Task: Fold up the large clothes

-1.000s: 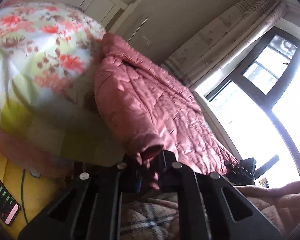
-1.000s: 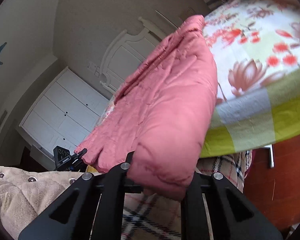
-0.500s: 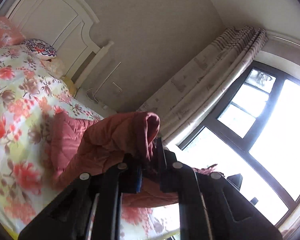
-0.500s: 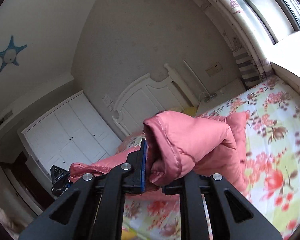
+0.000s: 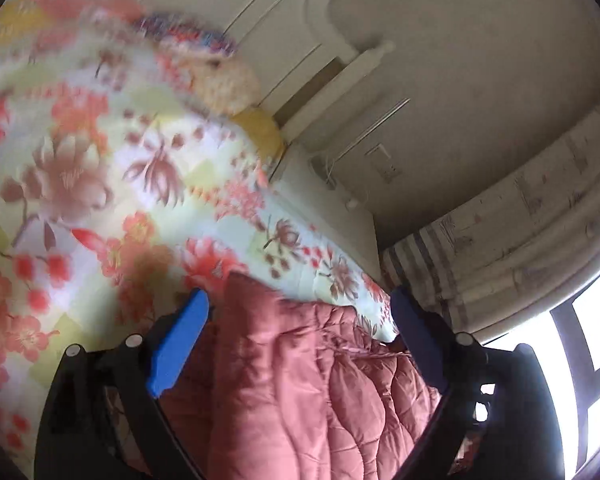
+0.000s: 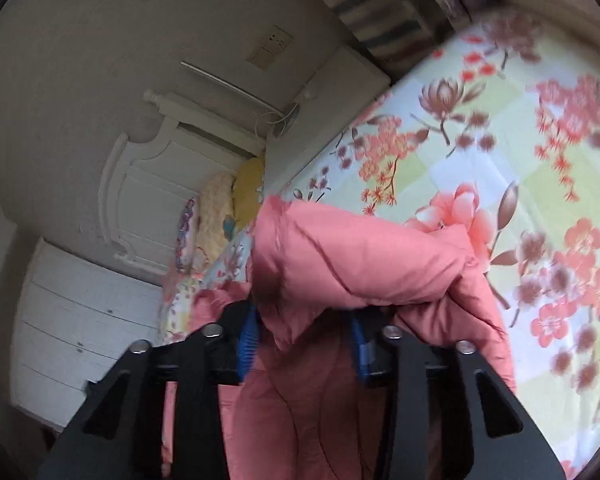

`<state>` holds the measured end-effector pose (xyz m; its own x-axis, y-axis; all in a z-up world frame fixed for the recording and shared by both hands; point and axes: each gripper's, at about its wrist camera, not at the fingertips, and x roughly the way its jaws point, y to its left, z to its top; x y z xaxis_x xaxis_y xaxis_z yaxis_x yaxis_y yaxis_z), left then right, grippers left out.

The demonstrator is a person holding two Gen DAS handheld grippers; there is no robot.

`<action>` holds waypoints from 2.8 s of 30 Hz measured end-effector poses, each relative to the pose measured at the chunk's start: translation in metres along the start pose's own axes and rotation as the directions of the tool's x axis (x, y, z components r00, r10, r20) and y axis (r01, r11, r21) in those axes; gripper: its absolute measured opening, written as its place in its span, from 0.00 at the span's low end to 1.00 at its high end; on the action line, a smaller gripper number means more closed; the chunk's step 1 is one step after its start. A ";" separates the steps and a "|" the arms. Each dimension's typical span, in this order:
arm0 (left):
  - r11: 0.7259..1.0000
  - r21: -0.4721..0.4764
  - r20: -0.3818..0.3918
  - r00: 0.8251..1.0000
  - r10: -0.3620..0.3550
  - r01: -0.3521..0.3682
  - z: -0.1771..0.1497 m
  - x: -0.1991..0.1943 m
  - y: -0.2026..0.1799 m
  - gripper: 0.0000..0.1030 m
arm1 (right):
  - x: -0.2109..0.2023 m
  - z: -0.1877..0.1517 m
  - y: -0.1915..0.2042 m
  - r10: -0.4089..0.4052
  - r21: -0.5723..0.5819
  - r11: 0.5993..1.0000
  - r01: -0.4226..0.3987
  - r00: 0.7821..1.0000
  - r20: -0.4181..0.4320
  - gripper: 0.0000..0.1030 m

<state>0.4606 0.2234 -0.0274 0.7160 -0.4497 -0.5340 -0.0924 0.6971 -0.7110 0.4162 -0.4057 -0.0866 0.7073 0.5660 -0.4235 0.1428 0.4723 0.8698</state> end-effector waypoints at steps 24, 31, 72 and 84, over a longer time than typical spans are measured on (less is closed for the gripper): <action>0.811 0.585 -0.004 1.000 0.025 -0.018 -0.037 -0.041 -0.076 0.05 | -0.043 -0.047 0.091 -0.289 -0.732 0.554 0.396 0.916 0.277 0.11; 0.685 0.663 0.115 0.945 0.306 -0.302 -0.002 0.030 -0.110 0.06 | 0.004 -0.001 0.095 -0.413 -0.631 0.566 0.530 0.845 0.339 0.12; 0.565 0.713 0.140 0.875 0.464 -0.414 -0.131 0.114 -0.110 0.98 | 0.124 -0.142 0.103 -0.450 -0.781 0.447 0.436 0.864 0.225 0.96; 0.535 0.717 0.172 0.857 0.486 -0.447 -0.136 0.121 -0.111 0.98 | 0.131 -0.137 0.099 -0.465 -0.761 0.475 0.441 0.861 0.209 0.96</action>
<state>0.4630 0.0158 -0.0757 0.6873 0.0495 -0.7247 0.1267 0.9742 0.1867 0.4275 -0.1923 -0.0909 0.6869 0.1266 -0.7157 -0.1473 0.9885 0.0335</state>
